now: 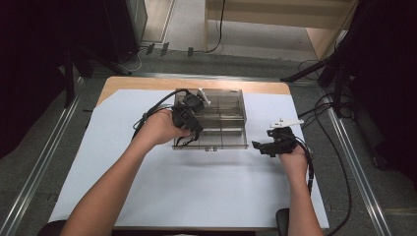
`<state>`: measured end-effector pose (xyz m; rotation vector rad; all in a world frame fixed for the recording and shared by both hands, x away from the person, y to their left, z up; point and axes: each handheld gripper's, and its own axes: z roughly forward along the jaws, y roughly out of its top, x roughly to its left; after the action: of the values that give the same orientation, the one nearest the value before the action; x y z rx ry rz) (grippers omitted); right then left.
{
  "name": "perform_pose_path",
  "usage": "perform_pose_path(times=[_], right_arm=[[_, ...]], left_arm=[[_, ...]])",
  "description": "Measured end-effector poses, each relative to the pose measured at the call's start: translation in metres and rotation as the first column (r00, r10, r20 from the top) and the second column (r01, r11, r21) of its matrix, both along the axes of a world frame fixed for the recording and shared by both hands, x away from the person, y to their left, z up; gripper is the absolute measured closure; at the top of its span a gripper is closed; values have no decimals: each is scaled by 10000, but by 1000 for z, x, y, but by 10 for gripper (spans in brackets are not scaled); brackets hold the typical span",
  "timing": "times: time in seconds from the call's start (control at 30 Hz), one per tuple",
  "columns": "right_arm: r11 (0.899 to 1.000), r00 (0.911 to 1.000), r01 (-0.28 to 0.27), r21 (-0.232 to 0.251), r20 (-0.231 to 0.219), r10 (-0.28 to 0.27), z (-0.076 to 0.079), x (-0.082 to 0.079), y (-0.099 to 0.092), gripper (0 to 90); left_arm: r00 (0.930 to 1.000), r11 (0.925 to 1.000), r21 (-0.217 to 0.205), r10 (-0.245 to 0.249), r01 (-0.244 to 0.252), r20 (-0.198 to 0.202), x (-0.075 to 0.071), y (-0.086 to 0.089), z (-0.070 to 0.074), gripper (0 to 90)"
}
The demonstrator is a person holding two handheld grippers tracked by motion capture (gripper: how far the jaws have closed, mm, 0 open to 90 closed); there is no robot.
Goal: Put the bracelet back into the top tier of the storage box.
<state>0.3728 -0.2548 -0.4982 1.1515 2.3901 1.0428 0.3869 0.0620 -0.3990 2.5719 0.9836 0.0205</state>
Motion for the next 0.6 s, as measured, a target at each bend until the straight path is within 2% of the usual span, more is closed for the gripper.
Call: perform_pose_path(times=[0.03, 0.2, 0.3, 0.47, 0.6], right_arm=[[10000, 10000, -2, 10, -3, 2, 0, 0, 0, 204], [10000, 10000, 28, 23, -32, -28, 0, 0, -1, 205], [10000, 10000, 20, 29, -22, -20, 0, -1, 0, 205], [10000, 10000, 30, 33, -30, -29, 0, 0, -1, 205], [10000, 10000, -16, -13, -8, 16, 0, 0, -1, 205]], left_arm=[[10000, 10000, 56, -1, 0, 71, -1, -1, -1, 900], [9999, 10000, -7, -8, 8, -101, 0, 1, -5, 895], [9999, 9999, 121, 118, -117, -100, 1, 3, -7, 886], [9997, 9998, 31, 175, -175, -181, 3, 6, -9, 879], [9988, 9991, 67, 428, -426, -218, 4, 9, -12, 866]])
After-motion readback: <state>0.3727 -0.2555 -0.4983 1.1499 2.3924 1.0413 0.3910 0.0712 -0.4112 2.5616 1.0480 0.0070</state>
